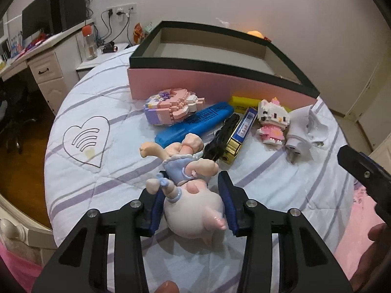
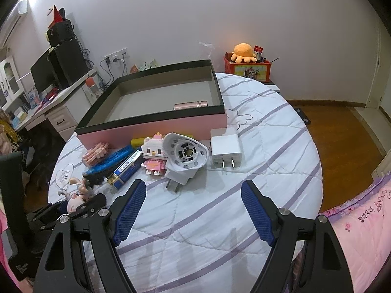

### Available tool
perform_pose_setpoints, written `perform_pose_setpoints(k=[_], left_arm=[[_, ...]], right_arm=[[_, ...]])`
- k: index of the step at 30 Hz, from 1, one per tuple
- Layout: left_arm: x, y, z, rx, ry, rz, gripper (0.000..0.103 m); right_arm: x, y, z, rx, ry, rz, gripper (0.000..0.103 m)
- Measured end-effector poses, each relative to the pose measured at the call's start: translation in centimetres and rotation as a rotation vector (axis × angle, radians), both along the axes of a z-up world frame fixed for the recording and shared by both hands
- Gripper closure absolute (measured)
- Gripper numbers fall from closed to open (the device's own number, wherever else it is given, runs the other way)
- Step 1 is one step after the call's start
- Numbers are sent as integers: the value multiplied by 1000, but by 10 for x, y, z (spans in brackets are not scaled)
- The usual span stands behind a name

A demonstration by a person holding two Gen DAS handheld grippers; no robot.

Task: Organize rigid objects
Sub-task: 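Reach the left gripper to the pink doll figure and grasp it, then carry the doll into the pink box and open the left gripper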

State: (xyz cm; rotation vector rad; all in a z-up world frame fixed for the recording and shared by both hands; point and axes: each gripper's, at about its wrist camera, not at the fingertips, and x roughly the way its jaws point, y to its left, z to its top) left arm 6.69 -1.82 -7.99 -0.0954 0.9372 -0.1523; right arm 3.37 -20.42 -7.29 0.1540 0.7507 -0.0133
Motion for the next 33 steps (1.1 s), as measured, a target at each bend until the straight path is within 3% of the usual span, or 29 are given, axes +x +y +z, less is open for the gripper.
perform_pose_setpoints(k=[9,17,26,33], left_arm=[[-14,6,28,-10,-51,-6,61],[6,0,64,-20,-106,-32,61],[88,-14,90,-9,-144,-43,61],[164,-38,63,1,-75,-52,61]], right_arm=[[-2,5,5,4,-9,8,21],[11,5,19,7,-21,15,21],[52,-14,44,22,-62,-8,21],[95,-27,40,35,-41,-8,21]])
